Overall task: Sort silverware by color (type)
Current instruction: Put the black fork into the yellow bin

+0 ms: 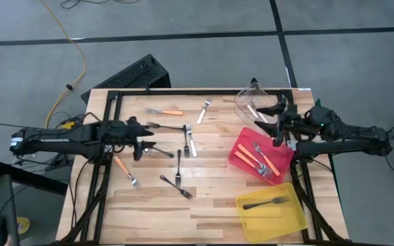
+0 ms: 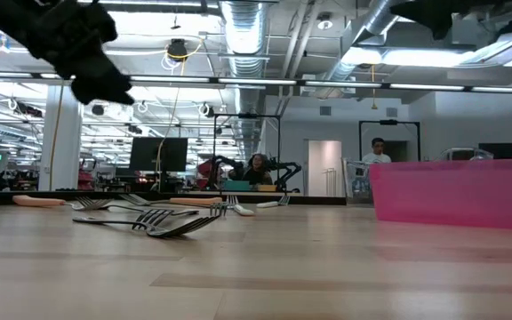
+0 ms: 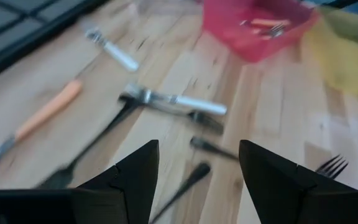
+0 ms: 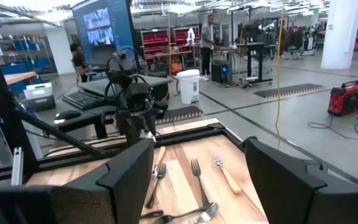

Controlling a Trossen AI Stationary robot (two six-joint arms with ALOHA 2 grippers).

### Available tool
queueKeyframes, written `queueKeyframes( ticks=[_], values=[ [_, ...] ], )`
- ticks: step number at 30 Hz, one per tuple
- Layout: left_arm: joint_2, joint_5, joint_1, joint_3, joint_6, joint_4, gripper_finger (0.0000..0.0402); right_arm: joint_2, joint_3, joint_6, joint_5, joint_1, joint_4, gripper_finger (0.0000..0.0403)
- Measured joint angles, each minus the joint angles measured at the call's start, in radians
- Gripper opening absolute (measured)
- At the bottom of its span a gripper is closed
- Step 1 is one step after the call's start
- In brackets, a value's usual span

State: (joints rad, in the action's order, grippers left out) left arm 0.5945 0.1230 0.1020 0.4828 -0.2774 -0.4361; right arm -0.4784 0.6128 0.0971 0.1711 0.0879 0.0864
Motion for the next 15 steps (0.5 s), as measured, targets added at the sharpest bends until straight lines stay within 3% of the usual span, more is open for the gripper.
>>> queueKeyframes(
  ticks=[5, 15],
  values=[
    [-0.065, 0.043, 0.0, -0.02, -0.112, -0.107, 0.0206, 0.002, 0.0, 0.0, 0.013, 0.0, 0.047, 0.0281],
    [-0.025, 0.04, 0.0, -0.088, -0.147, -0.035, 0.0206, -0.013, 0.0, 0.007, 0.014, 0.0, 0.035, 0.0281]
  ],
)
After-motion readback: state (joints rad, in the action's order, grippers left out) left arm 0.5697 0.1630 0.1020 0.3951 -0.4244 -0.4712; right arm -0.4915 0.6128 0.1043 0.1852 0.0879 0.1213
